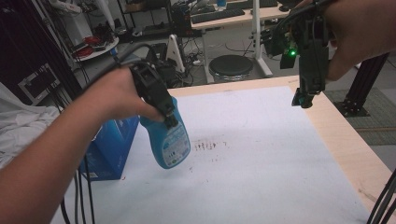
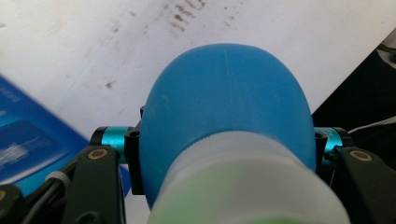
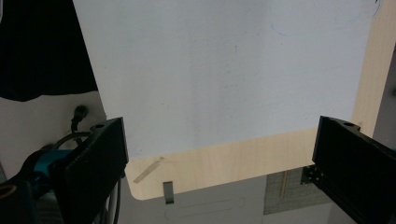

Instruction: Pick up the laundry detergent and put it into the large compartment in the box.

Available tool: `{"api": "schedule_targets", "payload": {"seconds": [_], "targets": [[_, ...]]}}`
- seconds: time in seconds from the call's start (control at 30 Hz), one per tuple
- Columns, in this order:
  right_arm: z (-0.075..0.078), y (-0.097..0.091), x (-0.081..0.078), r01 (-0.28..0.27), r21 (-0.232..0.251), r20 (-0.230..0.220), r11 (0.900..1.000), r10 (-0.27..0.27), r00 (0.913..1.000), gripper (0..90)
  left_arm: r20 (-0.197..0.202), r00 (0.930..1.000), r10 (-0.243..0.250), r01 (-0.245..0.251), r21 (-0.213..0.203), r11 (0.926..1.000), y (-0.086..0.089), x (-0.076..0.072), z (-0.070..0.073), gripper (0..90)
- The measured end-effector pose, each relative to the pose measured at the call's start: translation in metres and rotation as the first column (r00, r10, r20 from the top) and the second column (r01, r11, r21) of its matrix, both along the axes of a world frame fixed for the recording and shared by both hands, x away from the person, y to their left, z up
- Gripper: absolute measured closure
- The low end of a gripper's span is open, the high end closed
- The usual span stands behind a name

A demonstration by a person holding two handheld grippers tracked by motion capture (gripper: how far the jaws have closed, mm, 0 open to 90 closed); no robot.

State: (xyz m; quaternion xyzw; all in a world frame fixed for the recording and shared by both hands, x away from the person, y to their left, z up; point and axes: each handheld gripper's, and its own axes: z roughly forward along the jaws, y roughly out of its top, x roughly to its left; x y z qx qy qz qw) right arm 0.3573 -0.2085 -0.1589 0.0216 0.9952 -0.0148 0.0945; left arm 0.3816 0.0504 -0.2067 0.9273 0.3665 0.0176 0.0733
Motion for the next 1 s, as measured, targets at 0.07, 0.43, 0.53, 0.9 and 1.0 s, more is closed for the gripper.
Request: {"api": "schedule_targets", "payload": {"seconds": [0.07, 0.43, 0.53, 0.9, 1.0], "targets": [[0.0, 0.001, 0.0, 0.005, 0.0, -0.001, 1.0, -0.005, 1.0, 2.4, 0.024, 0.9994, -0.024, 0.024, 0.009, 0.9997, 0.006, 0.0, 0.012, 39.1], [-0.003, 0.003, 0.002, 0.0, -0.002, -0.004, 1.0, 0.0, 1.0, 2.4, 0.035, 0.9994, -0.006, 0.006, -0.02, 0.9998, 0.055, 0.003, 0.076, 39.0], [-0.005, 0.004, 0.004, 0.001, -0.009, -0.005, 1.0, -0.001, 1.0, 2.4, 0.045, 0.999, 0.007, -0.007, -0.012, 0.9999, 0.062, 0.004, 0.086, 39.1], [-0.006, 0.011, 0.003, -0.013, -0.012, -0.007, 0.9998, 0.013, 0.9999, 2.4, 0.084, 0.9776, 0.193, -0.192, -0.014, 0.9813, 0.103, 0.011, 0.111, 39.1], [-0.006, 0.01, 0.003, -0.013, -0.01, -0.006, 0.9999, 0.013, 0.9999, 2.4, 0.079, 0.9707, 0.227, -0.226, -0.014, 0.9739, 0.114, 0.012, 0.112, 39.1]]}}
